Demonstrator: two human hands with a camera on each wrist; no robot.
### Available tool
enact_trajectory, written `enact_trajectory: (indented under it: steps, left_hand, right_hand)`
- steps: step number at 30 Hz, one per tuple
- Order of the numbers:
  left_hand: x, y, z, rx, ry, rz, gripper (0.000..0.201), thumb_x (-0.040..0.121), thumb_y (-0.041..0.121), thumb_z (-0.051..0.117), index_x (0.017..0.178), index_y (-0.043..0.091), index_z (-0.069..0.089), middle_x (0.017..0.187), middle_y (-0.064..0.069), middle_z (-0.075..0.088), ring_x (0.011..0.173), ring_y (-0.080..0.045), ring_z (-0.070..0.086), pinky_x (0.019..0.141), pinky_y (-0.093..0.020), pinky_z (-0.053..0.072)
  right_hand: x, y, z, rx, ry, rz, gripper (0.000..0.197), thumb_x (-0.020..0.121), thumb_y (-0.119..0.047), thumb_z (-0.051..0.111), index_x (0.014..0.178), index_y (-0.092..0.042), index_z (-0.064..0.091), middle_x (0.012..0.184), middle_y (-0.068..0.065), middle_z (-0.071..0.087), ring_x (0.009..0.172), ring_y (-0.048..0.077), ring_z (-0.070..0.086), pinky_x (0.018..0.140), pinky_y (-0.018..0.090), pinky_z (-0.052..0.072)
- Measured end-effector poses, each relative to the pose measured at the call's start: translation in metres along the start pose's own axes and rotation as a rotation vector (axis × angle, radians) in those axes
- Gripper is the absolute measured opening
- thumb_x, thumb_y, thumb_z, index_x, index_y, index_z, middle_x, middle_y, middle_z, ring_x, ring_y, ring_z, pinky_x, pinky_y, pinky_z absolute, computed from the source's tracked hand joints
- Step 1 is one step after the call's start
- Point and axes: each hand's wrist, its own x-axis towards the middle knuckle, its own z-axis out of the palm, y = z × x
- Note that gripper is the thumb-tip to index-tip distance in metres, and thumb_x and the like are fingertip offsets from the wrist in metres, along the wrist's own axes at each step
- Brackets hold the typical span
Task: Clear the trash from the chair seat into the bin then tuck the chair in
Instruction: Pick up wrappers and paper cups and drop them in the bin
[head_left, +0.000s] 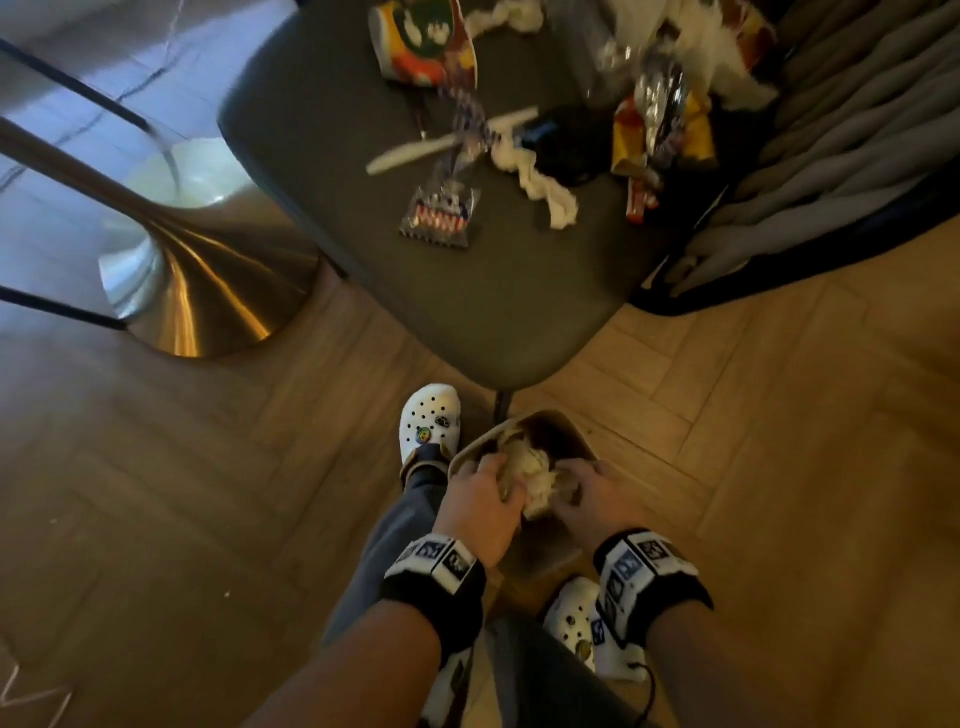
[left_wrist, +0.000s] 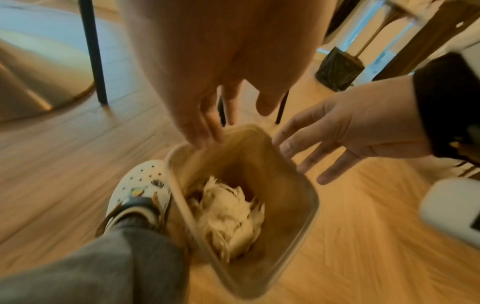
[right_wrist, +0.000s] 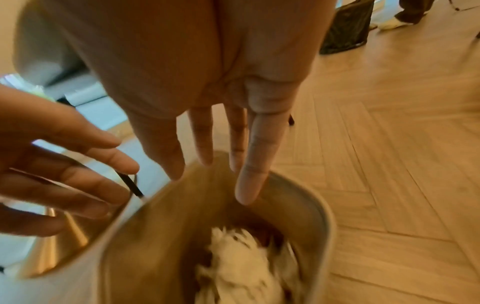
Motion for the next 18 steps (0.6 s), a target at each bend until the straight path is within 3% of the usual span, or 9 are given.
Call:
enact_trajectory:
  steps: [3,5,7,9,11,13,15,18]
  left_hand:
    - [-0.029,0.030,-0.049,-0.077,0.224,0.234,0.025,0.100,0.039,0.050,0.119,0.026,0.062,0.107,0.008,0.066,0.095,-0.006,0.063,0.086,-0.032,0.055]
    - [-0.036,0.060,-0.096,-0.075,0.390,0.376,0.019,0.099,0.038,0.052,0.112,0.028,0.063,0.105,0.013,0.059,0.092,-0.001,0.058,0.084,-0.027,0.054]
    - [-0.024,0.087,-0.141,-0.017,0.573,0.454,0.028,0.096,0.040,0.055,0.120,0.028,0.060,0.119,0.009,0.052,0.106,-0.006,0.050,0.093,-0.031,0.050]
    - [0.003,0.112,-0.181,0.128,0.690,0.410,0.052,0.090,0.050,0.060,0.136,0.029,0.048,0.139,0.000,0.040,0.129,-0.020,0.038,0.109,-0.042,0.039]
    - [0.036,0.131,-0.214,0.309,0.673,0.318,0.083,0.082,0.063,0.063,0.150,0.029,0.028,0.154,-0.009,0.022,0.145,-0.032,0.018,0.116,-0.053,0.022]
    - [0.068,0.140,-0.236,0.466,0.571,0.289,0.101,0.078,0.073,0.058,0.156,0.028,0.010,0.161,-0.013,0.009,0.150,-0.038,0.005,0.119,-0.058,0.011]
    - [0.091,0.138,-0.246,0.568,0.470,0.295,0.099,0.083,0.076,0.049,0.157,0.027,0.005,0.164,-0.013,0.008,0.150,-0.038,0.008,0.119,-0.058,0.013]
    - [0.103,0.126,-0.248,0.671,0.458,0.301,0.080,0.094,0.067,0.039,0.157,0.024,0.016,0.159,-0.013,0.022,0.144,-0.035,0.024,0.113,-0.054,0.027]
  right_hand:
    - [-0.031,-0.041,-0.055,0.068,0.131,-0.072,0.030,0.090,-0.040,0.055,0.119,-0.029,0.057,0.116,-0.001,0.060,0.091,0.016,0.060,0.079,0.031,0.050]
    - [-0.041,-0.085,-0.099,0.100,0.294,-0.194,0.029,0.092,-0.036,0.055,0.119,-0.028,0.057,0.113,0.000,0.061,0.092,0.016,0.059,0.076,0.027,0.048]
    - [-0.036,-0.131,-0.141,0.084,0.493,-0.327,0.031,0.091,-0.032,0.056,0.122,-0.027,0.054,0.120,0.002,0.054,0.104,0.018,0.055,0.083,0.029,0.048]
    - [-0.015,-0.172,-0.175,0.044,0.661,-0.406,0.040,0.089,-0.029,0.059,0.127,-0.025,0.049,0.129,0.006,0.045,0.118,0.025,0.046,0.092,0.037,0.047]
    - [0.011,-0.204,-0.201,-0.073,0.696,-0.400,0.053,0.087,-0.031,0.061,0.136,-0.025,0.041,0.140,0.011,0.036,0.128,0.033,0.035,0.099,0.046,0.042]
    - [0.037,-0.223,-0.214,-0.218,0.611,-0.304,0.064,0.087,-0.038,0.060,0.143,-0.030,0.030,0.150,0.013,0.024,0.135,0.037,0.024,0.104,0.051,0.035]
    - [0.058,-0.228,-0.214,-0.328,0.565,-0.241,0.065,0.089,-0.046,0.054,0.146,-0.033,0.025,0.154,0.013,0.019,0.137,0.038,0.019,0.107,0.053,0.030]
    - [0.072,-0.223,-0.203,-0.367,0.584,-0.215,0.064,0.087,-0.051,0.053,0.144,-0.034,0.029,0.152,0.013,0.020,0.136,0.040,0.019,0.106,0.057,0.030]
